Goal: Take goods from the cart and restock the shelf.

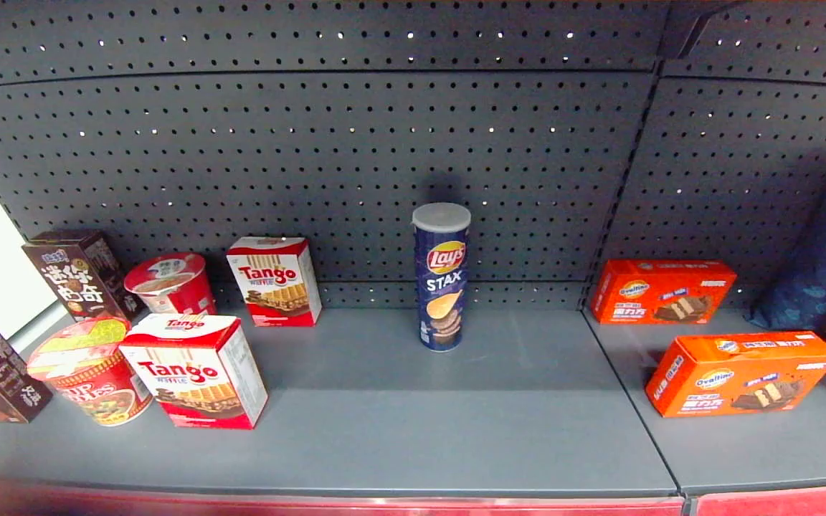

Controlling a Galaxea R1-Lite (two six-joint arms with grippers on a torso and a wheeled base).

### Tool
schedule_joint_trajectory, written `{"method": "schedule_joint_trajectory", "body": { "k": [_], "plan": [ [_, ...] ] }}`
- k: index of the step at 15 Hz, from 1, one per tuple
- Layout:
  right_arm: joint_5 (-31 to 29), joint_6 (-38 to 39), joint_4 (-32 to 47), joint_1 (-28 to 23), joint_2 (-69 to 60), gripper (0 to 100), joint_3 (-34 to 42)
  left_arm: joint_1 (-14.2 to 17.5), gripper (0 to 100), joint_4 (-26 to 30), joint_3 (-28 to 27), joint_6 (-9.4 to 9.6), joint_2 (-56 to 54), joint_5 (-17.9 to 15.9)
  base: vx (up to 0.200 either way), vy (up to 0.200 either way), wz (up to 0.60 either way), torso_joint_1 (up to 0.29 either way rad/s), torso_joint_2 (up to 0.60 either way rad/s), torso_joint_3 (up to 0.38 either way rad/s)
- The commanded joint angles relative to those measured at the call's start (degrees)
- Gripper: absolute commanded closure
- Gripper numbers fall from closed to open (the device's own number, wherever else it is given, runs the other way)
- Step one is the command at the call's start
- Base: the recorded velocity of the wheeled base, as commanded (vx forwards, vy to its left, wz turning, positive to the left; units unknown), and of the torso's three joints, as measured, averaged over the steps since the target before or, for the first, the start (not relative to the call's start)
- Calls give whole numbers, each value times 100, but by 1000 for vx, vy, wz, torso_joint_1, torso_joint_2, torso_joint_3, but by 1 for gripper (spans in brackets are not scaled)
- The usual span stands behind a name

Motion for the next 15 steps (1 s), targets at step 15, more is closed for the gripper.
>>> {"method": "schedule_joint_trajectory", "body": {
  "k": [15],
  "plan": [
    [-5, 2, -1, 0, 8, 0, 1, 1, 0, -21, 1, -40, 2, 23, 0, 0, 320, 2, 1, 0]
  ]
}}
